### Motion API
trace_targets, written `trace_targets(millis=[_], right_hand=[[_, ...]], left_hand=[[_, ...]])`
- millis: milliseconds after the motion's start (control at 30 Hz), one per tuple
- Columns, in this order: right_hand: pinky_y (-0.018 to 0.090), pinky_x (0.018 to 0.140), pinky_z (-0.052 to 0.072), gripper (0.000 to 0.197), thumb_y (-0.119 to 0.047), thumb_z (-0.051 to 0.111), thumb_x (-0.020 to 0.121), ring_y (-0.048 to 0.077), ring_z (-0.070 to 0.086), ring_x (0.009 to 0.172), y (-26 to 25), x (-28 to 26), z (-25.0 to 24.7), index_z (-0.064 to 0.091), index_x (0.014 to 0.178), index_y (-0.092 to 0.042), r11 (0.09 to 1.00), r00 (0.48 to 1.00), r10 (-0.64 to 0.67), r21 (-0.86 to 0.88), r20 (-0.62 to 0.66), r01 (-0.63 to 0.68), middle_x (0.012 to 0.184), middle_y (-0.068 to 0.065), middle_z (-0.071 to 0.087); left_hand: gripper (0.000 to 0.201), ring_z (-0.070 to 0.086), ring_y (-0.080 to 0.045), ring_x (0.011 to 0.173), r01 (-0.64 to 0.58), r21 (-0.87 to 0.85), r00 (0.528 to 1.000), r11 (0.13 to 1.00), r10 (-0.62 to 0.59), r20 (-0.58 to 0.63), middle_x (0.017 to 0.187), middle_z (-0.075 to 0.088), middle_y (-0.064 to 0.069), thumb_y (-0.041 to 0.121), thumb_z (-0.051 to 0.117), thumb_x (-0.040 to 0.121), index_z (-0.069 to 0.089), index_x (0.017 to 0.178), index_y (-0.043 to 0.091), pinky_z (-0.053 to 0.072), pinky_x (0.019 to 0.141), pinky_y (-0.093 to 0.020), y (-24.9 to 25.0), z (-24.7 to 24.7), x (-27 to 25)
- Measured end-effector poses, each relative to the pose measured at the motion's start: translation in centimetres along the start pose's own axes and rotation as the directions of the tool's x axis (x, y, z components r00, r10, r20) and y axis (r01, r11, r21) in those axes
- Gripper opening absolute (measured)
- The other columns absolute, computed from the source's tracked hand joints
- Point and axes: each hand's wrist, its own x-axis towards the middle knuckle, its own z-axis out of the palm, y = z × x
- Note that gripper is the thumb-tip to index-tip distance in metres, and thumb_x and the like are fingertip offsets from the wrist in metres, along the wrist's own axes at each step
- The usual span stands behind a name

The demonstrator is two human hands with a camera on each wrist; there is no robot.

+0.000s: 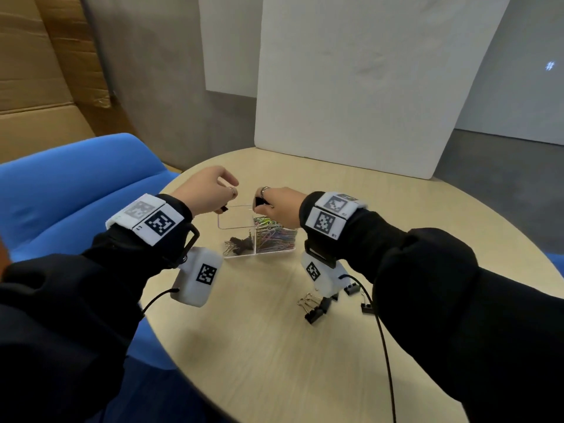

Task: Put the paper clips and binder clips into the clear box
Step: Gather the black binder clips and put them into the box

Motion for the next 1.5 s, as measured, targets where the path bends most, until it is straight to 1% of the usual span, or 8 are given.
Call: trace_targets(millis=[267,433,667,800,867,1133,1367,1500], right_hand=[[0.032,0.089,0.043,0.032,-0.021,0.038,0.099,0.030,0.056,0.109,-1.9,2.2,0.4,0.046,0.126,-0.005,0.997,0.999,-0.033,-0.072,0.039,0.036,0.121,0.017,0.059],[0.031,0.083,0.041,0.028,-0.022,0.035,0.100,0.021,0.050,0.087,-1.0,2.3,0.7,0.048,0.117,-0.004,0.997,0.992,-0.039,0.059,-0.118,0.046,0.096,0.011,0.056],[0.029,0.073,0.035,0.023,-0.030,0.036,0.099,0.021,0.048,0.080,-0.6,3.4,0.5,0.042,0.088,-0.011,0.927,0.960,0.070,0.372,-0.271,0.038,0.081,0.002,0.052],[0.027,0.074,0.030,0.026,-0.028,0.038,0.098,0.020,0.043,0.081,-1.8,3.9,1.6,0.037,0.075,-0.016,0.884,0.962,0.048,0.459,-0.267,0.083,0.069,-0.006,0.039],[0.028,0.074,0.030,0.026,-0.025,0.038,0.098,0.019,0.042,0.081,-2.3,4.1,2.3,0.037,0.073,-0.016,0.877,0.962,0.023,0.468,-0.273,0.111,0.069,-0.006,0.038],[0.019,0.057,0.033,0.031,-0.024,0.037,0.099,0.017,0.043,0.072,-2.5,4.6,3.3,0.032,0.068,-0.024,0.885,0.948,-0.069,0.419,-0.310,0.202,0.070,-0.007,0.039],[0.039,0.097,0.039,0.035,-0.038,0.038,0.097,0.026,0.046,0.101,-1.3,5.0,3.5,0.057,0.098,-0.009,0.978,0.966,-0.099,0.156,-0.238,0.139,0.100,0.003,0.032],[0.028,0.077,0.040,0.022,-0.027,0.050,0.094,0.018,0.045,0.083,-1.1,5.0,3.5,0.056,0.101,-0.007,0.975,0.964,-0.173,0.104,-0.201,0.197,0.093,0.004,0.048]], left_hand=[[0.038,0.056,-0.017,0.074,0.072,-0.321,0.994,0.944,-0.042,0.097,0.092,0.052,-0.009,-0.014,0.046,0.086,0.052,0.114,0.012,0.055,0.055,-0.017,-1.0,-0.2,-0.4],[0.036,0.059,-0.017,0.068,-0.007,-0.411,1.000,0.911,0.012,0.010,0.098,0.052,-0.015,-0.014,0.060,0.080,0.056,0.109,0.007,0.054,0.048,-0.014,-1.8,1.2,-0.6],[0.024,0.055,-0.013,0.085,-0.226,-0.063,0.937,0.972,0.199,-0.288,0.106,0.059,0.002,0.019,0.064,0.085,0.059,0.108,0.023,0.044,0.062,-0.016,-3.4,1.7,-0.4],[0.068,0.049,-0.014,0.102,-0.098,-0.017,0.994,0.995,0.098,0.051,0.115,0.050,0.005,0.030,0.077,0.072,0.045,0.131,0.020,0.038,0.082,-0.023,-4.2,1.7,-0.4],[0.069,0.051,-0.015,0.099,-0.116,0.030,0.985,0.993,0.111,0.134,0.111,0.055,0.005,0.022,0.080,0.069,0.047,0.129,0.017,0.042,0.076,-0.022,-4.8,1.9,-0.3],[0.050,0.051,-0.015,0.091,-0.160,0.018,0.979,0.987,0.157,0.128,0.084,0.054,0.016,0.012,0.079,0.070,0.057,0.115,0.017,0.038,0.072,-0.010,-5.4,1.9,-0.2],[0.048,0.052,-0.013,0.092,-0.155,0.005,0.981,0.988,0.153,0.115,0.086,0.056,0.014,0.014,0.081,0.068,0.059,0.111,0.016,0.038,0.072,-0.009,-5.8,1.9,-0.2],[0.049,0.054,-0.017,0.096,-0.144,-0.015,0.983,0.989,0.145,0.111,0.094,0.061,0.003,0.014,0.082,0.067,0.060,0.110,0.014,0.037,0.073,-0.009,-6.0,2.0,-0.3]])
